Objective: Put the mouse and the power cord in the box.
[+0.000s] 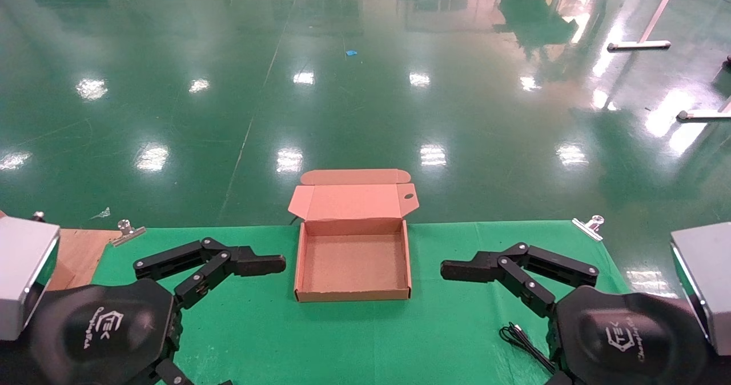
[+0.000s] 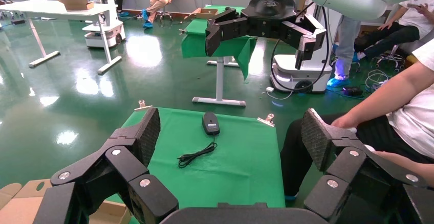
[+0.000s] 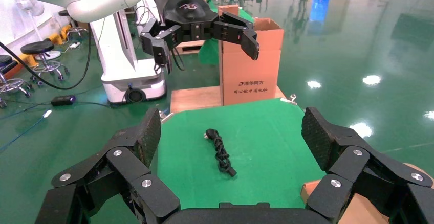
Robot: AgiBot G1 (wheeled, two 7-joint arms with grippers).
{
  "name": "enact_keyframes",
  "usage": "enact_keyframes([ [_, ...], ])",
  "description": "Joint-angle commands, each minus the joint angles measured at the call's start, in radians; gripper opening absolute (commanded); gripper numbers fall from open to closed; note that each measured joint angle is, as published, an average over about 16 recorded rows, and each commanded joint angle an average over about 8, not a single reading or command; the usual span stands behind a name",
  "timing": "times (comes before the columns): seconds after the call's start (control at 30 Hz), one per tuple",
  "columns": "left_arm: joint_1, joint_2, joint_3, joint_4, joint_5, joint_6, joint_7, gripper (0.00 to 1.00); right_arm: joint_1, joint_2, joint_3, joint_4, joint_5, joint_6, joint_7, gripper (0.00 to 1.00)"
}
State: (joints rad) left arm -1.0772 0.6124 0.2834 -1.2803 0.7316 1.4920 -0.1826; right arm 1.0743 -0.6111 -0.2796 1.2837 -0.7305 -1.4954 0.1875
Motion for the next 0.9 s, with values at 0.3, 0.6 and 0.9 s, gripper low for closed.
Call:
enact_keyframes([
  [0.3,0.0,0.0,0.0,0.0,0.0,0.0,0.0,1.0,0.0,0.0,0.0,0.0,0.0,0.0,0.0,1.0],
  [0.6,0.0,0.0,0.0,0.0,0.0,0.0,-0.001,1.0,0.001,-0.001,-0.001,-0.001,-0.001,0.001,-0.001,1.0],
  [0.9,-0.045,0.038,0.06,0.039,0.127,0.002,0.021,1.0,0.049,-0.018,-0.063,-0.032,-0.133,-0.033,-0.027,1.0],
])
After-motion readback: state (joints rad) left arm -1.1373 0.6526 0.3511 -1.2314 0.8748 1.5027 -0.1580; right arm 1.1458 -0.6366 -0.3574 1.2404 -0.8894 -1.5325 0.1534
